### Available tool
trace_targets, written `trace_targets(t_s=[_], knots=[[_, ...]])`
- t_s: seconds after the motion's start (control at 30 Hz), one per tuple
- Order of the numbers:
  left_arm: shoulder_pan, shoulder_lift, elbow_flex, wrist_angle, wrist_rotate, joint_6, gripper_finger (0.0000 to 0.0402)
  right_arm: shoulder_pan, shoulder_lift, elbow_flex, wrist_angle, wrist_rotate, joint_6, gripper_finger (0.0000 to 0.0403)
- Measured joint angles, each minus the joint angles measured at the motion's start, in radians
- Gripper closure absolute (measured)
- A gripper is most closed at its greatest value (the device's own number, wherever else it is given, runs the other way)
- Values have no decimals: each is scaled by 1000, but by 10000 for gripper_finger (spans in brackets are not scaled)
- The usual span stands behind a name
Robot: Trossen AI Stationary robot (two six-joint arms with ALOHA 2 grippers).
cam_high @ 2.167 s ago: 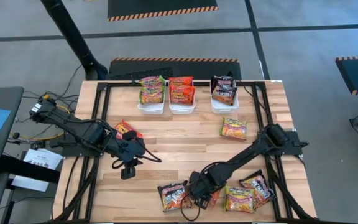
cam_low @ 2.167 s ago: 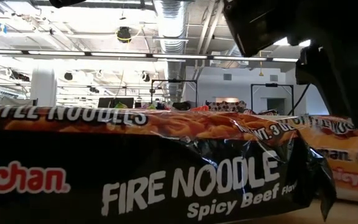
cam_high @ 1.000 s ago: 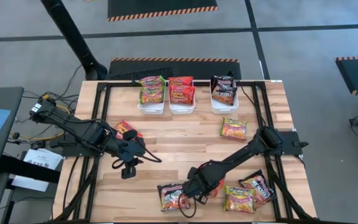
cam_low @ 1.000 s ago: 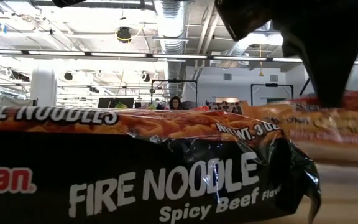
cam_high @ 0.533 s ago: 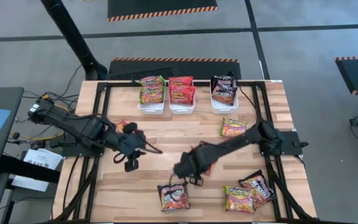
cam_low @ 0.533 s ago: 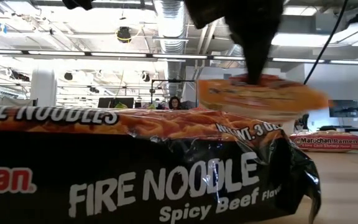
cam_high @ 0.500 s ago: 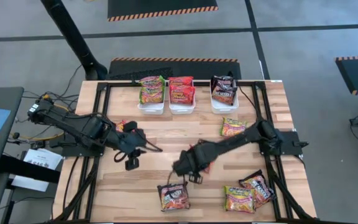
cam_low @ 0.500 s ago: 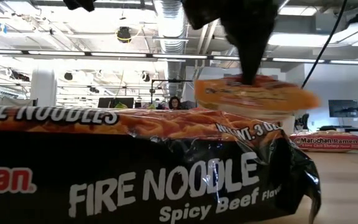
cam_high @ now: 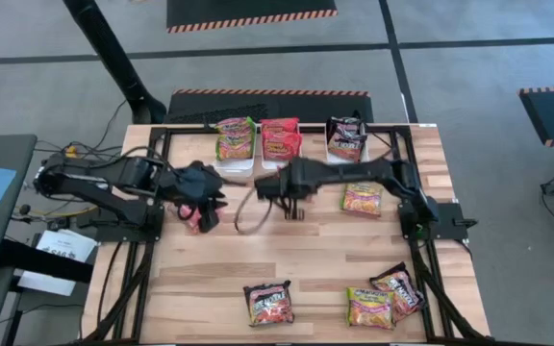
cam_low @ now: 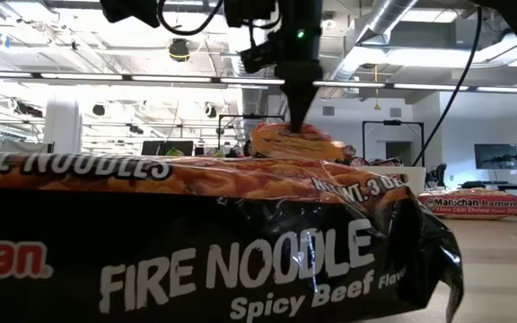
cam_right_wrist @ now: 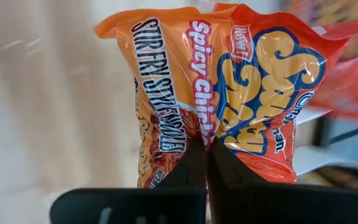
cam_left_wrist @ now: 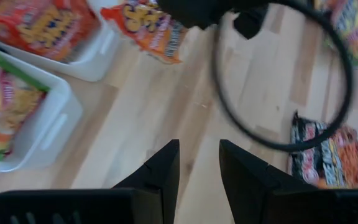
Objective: Sort Maruchan noodles
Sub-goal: Put the orange noodle pack into the middle white bin
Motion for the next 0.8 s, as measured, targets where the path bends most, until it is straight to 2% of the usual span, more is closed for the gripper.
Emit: trace_targets(t_s=[0.4, 0.8], knots=[[131, -47, 0, 0, -2, -1, 304, -241, -2, 58, 233, 2, -375, 396], [216, -46, 0, 1, -24, -4, 304, -293, -1, 58, 315, -9, -541, 395]])
